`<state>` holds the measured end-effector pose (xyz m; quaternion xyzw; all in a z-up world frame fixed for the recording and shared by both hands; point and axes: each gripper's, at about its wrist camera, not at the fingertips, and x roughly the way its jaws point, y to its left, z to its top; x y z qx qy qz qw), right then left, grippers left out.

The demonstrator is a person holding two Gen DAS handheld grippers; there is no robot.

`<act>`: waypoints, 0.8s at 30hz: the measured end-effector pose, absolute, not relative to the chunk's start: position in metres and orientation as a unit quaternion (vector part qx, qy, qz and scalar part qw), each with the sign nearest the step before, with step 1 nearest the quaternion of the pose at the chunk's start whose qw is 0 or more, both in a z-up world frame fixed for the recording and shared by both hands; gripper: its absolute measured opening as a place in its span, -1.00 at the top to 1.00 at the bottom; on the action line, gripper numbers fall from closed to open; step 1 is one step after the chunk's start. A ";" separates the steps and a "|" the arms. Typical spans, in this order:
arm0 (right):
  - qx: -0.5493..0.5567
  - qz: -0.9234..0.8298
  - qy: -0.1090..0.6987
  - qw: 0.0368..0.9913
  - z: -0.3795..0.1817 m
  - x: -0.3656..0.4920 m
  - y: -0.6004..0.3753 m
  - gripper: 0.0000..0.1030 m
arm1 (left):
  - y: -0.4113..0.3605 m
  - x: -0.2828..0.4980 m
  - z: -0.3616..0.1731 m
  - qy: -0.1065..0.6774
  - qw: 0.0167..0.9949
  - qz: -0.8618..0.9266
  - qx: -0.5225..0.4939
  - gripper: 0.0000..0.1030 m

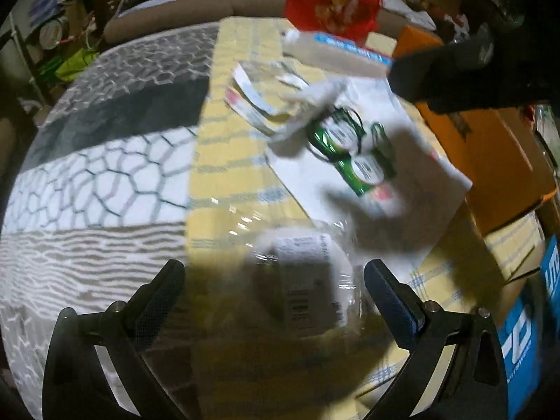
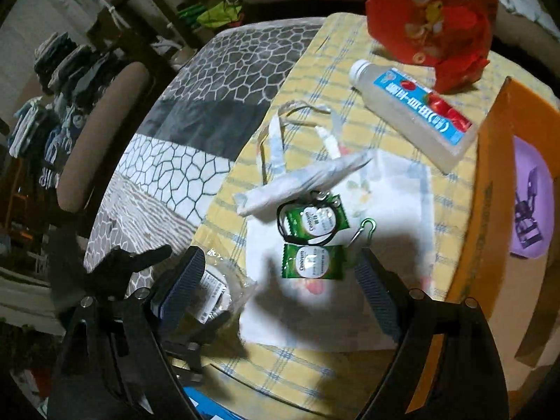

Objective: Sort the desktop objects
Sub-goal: 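Grasp the wrapped tape roll with the left gripper and lift it, then hold the tape roll with the left gripper while the right gripper grasps the white juice bottle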

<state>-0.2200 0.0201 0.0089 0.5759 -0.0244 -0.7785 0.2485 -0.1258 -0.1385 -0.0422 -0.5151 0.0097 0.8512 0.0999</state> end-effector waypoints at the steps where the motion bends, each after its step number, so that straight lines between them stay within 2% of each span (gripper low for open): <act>1: 0.577 -0.777 -0.027 0.250 0.009 -0.218 0.020 -0.68 | -0.135 -0.125 -0.044 0.013 0.103 0.850 -0.516 -1.00; 2: 0.578 -0.776 -0.028 0.251 0.008 -0.216 0.018 -0.68 | -0.132 -0.124 -0.045 0.018 0.107 0.853 -0.511 -0.99; 3: 0.578 -0.776 -0.026 0.252 0.009 -0.214 0.018 -0.68 | -0.130 -0.123 -0.045 0.023 0.104 0.857 -0.504 -0.69; 4: 0.577 -0.777 -0.023 0.251 0.009 -0.213 0.017 -0.68 | -0.131 -0.123 -0.045 0.022 0.095 0.859 -0.502 -0.27; 9: 0.560 -0.796 -0.026 0.228 0.022 -0.220 0.025 -0.67 | -0.148 -0.121 -0.036 -0.030 0.110 0.863 -0.492 -0.26; 16: 0.540 -0.815 -0.052 0.205 0.035 -0.246 0.047 -0.62 | -0.180 -0.120 0.015 -0.107 0.129 0.885 -0.435 -0.26; 18: 0.533 -0.825 -0.025 0.184 0.043 -0.267 0.051 -0.54 | -0.185 -0.122 0.018 -0.130 0.137 0.882 -0.432 -0.26; 22: 0.550 -0.819 0.037 0.157 0.045 -0.316 0.050 -0.55 | -0.186 -0.133 0.021 -0.130 0.144 0.879 -0.436 -0.25; 24: 0.549 -0.815 0.098 0.155 0.041 -0.339 0.039 -0.55 | -0.188 -0.134 0.023 -0.141 0.149 0.877 -0.435 -0.26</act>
